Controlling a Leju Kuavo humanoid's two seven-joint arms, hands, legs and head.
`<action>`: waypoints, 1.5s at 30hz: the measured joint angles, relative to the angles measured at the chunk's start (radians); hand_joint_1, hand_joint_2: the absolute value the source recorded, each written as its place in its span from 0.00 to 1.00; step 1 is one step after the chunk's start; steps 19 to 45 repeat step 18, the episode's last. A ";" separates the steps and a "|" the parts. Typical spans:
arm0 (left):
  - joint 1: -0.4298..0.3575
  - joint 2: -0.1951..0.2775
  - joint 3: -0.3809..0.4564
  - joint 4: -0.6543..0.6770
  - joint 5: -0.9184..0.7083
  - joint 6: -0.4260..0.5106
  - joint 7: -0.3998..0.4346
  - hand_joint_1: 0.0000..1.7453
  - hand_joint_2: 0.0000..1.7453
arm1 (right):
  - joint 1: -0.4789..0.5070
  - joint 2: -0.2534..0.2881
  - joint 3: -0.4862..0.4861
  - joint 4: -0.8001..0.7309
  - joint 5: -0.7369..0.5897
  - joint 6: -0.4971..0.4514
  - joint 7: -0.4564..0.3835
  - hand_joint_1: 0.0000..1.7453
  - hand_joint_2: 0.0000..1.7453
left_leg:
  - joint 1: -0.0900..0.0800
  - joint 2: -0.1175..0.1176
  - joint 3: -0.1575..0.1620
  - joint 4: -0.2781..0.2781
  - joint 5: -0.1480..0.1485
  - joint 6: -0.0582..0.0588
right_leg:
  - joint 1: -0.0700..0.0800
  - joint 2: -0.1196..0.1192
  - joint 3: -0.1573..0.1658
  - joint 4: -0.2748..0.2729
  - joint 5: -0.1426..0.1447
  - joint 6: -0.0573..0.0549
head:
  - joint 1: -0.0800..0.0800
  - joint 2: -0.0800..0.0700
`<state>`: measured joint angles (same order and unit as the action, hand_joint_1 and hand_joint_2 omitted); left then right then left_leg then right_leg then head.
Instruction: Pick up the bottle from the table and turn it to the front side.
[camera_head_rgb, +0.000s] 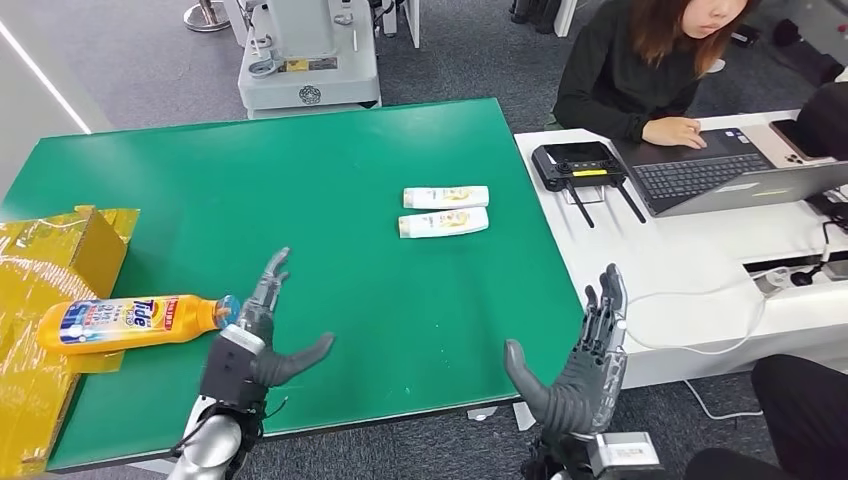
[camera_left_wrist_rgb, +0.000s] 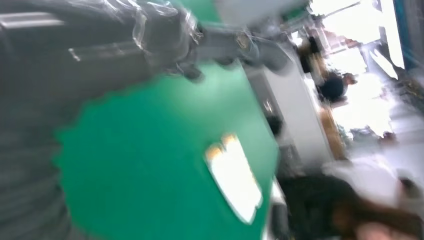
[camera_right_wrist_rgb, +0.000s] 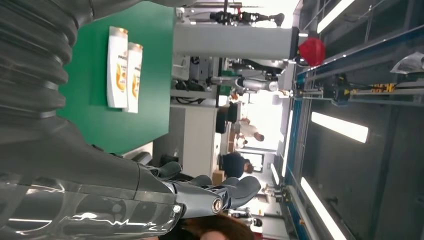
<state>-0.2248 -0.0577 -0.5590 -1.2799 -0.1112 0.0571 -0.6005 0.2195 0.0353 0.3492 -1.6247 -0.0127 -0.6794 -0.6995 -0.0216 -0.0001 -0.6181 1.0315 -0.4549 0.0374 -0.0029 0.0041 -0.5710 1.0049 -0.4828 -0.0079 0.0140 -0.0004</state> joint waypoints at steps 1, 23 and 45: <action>0.008 -0.003 0.000 -0.025 0.003 0.004 -0.005 0.00 1.00 | 0.007 -0.002 0.004 -0.010 -0.001 0.002 0.000 0.00 1.00 | 0.000 -0.001 0.000 0.000 0.000 0.000 | 0.000 -0.001 0.001 0.000 0.000 0.000 | 0.000 0.000; 0.060 0.000 0.001 -0.148 -0.006 0.012 -0.032 0.00 1.00 | 0.014 -0.009 0.024 -0.036 -0.015 0.032 0.000 0.00 1.00 | 0.002 -0.003 0.003 0.000 0.001 0.000 | 0.001 -0.002 0.003 0.001 0.000 0.000 | 0.000 0.000; 0.060 0.000 0.001 -0.148 -0.006 0.012 -0.032 0.00 1.00 | 0.014 -0.009 0.024 -0.036 -0.015 0.032 0.000 0.00 1.00 | 0.002 -0.003 0.003 0.000 0.001 0.000 | 0.001 -0.002 0.003 0.001 0.000 0.000 | 0.000 0.000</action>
